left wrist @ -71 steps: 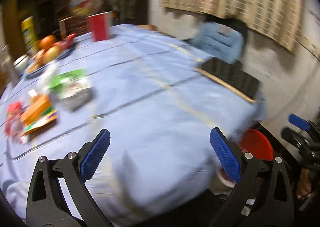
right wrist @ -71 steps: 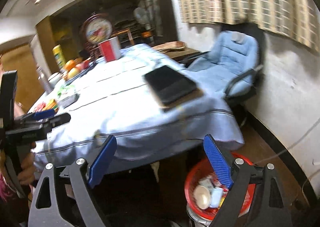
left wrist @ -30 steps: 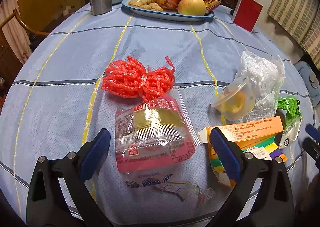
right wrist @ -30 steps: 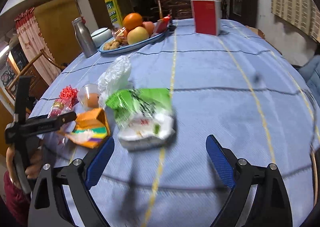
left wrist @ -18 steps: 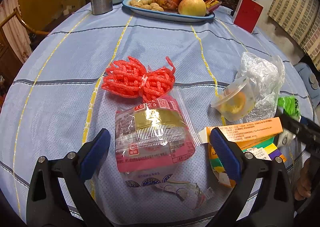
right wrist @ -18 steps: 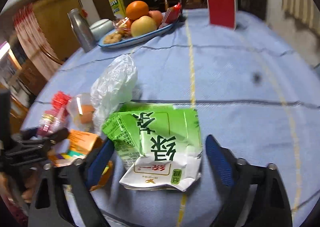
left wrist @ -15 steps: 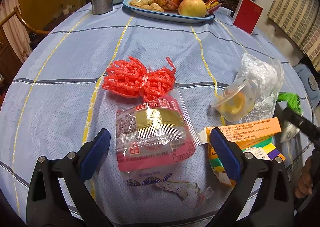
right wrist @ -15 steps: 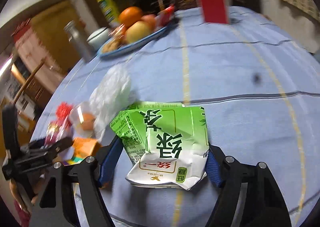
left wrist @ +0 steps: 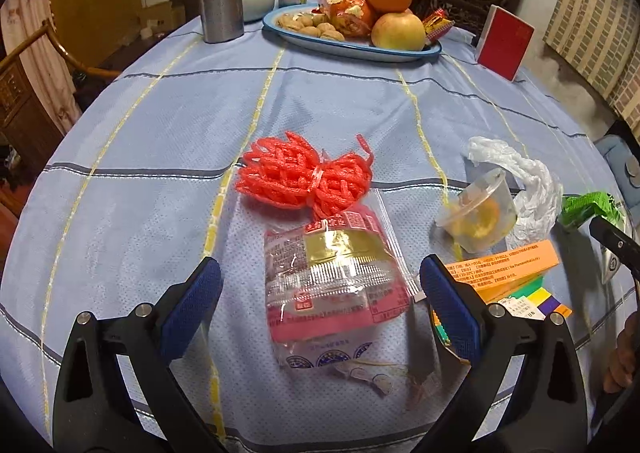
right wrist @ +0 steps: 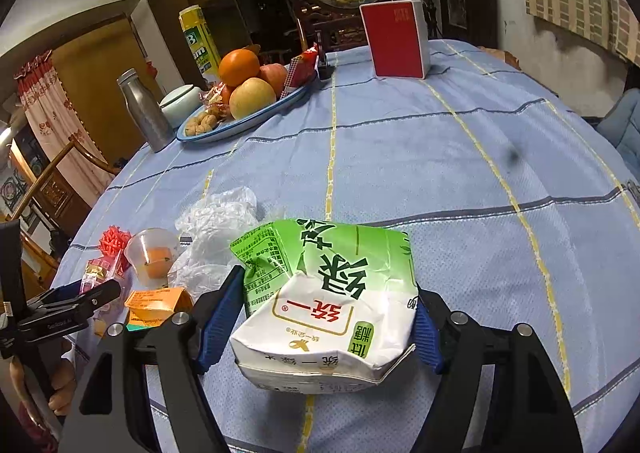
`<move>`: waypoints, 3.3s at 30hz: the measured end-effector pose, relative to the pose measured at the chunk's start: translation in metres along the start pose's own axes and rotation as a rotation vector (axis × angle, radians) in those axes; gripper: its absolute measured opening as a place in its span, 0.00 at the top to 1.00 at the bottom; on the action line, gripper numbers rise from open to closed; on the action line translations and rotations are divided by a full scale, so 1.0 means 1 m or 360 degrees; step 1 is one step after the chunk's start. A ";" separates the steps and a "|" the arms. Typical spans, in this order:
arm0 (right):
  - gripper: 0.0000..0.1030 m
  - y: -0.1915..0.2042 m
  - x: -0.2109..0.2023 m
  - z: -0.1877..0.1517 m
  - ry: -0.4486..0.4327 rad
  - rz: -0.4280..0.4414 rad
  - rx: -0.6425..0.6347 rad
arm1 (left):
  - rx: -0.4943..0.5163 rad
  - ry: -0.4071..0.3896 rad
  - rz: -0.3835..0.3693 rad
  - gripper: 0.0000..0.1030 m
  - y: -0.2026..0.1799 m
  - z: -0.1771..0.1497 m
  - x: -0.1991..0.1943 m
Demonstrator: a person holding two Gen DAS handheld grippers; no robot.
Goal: Collect trash
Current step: 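Grasp the green-and-white drink pack with the right gripper while the left grasps the pink snack bag, then carry the drink pack and snack bag to the red wastebasket and release both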
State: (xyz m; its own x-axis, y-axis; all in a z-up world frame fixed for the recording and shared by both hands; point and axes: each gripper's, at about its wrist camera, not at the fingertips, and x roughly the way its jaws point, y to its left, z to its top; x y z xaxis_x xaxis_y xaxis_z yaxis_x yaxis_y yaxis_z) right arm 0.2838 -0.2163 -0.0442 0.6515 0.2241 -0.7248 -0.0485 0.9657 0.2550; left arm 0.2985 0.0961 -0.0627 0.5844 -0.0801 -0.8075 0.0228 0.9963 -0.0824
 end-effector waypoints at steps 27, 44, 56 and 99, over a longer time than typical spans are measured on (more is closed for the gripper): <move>0.28 -0.005 -0.133 -0.041 -0.0347 0.0168 -0.0075 | 0.0130 -0.0436 -0.0328 0.48 -0.033 -0.031 -0.099; 0.28 -0.114 -0.322 -0.174 -0.0697 -0.0156 0.0124 | 0.0523 -0.0472 -0.0706 0.48 -0.182 -0.091 -0.187; 0.28 -0.218 -0.355 -0.261 -0.0608 -0.0521 0.0418 | 0.0887 -0.0337 -0.0975 0.48 -0.321 -0.129 -0.188; 0.16 -0.358 -0.336 -0.365 -0.0469 -0.0797 0.0997 | 0.1518 0.0064 -0.0933 0.08 -0.532 -0.267 -0.109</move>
State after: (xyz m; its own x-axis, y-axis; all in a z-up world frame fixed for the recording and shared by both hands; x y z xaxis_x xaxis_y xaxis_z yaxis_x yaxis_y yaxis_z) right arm -0.1941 -0.5896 -0.1256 0.6590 -0.3370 -0.6725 0.6688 0.6717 0.3187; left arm 0.0061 -0.4332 -0.0869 0.2534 -0.5281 -0.8105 0.9084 0.4179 0.0117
